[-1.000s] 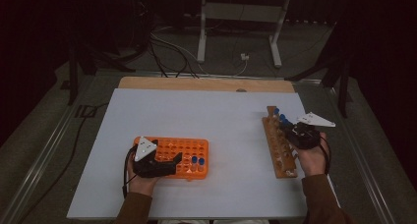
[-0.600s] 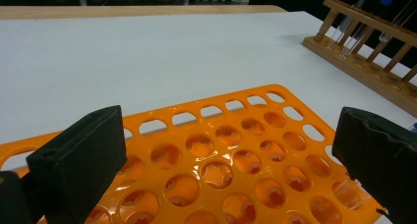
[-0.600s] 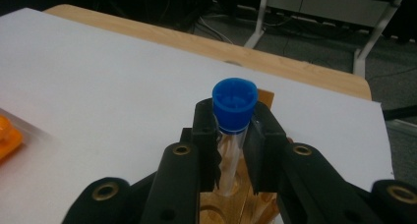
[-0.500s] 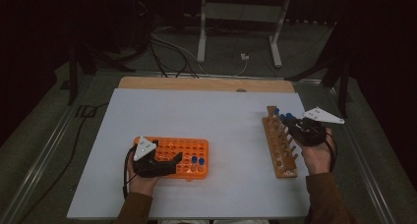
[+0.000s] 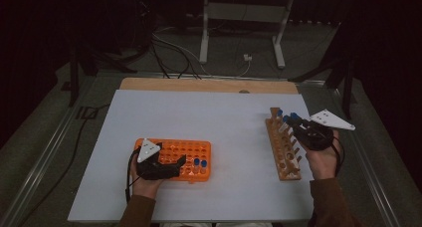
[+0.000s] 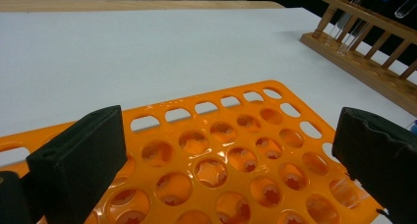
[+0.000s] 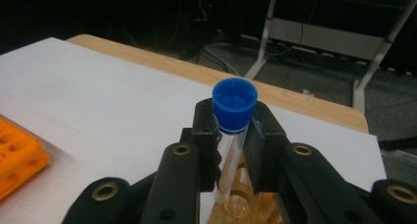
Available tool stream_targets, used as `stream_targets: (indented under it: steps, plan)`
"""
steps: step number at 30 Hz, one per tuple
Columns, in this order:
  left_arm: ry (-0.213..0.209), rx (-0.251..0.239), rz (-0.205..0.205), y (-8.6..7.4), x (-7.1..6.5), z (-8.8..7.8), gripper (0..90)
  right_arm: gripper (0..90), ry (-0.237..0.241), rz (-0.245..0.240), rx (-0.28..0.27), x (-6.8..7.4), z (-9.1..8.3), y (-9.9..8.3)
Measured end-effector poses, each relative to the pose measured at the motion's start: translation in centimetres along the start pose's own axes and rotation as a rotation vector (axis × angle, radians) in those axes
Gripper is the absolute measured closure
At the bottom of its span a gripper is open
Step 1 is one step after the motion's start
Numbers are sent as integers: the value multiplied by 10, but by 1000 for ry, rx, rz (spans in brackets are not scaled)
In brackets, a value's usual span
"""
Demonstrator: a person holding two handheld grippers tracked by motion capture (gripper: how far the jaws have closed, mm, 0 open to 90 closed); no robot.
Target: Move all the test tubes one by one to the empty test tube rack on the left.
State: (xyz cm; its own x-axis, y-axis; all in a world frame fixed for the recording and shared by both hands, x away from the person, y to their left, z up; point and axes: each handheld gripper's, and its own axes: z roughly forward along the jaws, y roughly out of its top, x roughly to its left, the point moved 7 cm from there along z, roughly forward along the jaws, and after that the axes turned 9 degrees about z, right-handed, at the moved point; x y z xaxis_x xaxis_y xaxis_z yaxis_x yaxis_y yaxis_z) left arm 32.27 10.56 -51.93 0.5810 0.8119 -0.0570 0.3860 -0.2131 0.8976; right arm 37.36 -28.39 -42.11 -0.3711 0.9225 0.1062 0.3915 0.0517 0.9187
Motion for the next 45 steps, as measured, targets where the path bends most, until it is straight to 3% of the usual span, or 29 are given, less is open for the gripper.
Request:
stream_targets:
  steps: [9, 13, 17, 22, 27, 32, 35, 39, 45]
  plan:
    - [-1, 2, 14, 0, 1, -1, 9, 768, 74, 5, -10, 15, 0, 3]
    - [1, -7, 23, 2, 1, -2, 9, 768, 122, 32, 4, 21, 5, -1]
    - [11, -12, 74, 7, -1, -2, 10, 767, 142, 27, 21, 27, 10, -5]
    - [-29, -8, 85, 19, -5, 3, 16, 767, 200, 49, 32, 37, 14, -7]
    - [-49, -17, 137, 35, -11, 6, 21, 767, 245, 21, 52, 55, 20, -8]
    - [-39, -53, 131, 50, -11, 11, 16, 767, 279, -9, 75, 73, 27, -10]
    - [-54, -64, 132, 56, -14, 13, 18, 766, 300, -19, 94, 84, 32, -11]
    - [-92, -71, 138, 63, -17, 17, 55, 766, 332, -12, 126, 98, 42, -11]
    - [-148, -71, 115, 73, -20, 29, 101, 766, 371, 4, 160, 119, 60, -10]
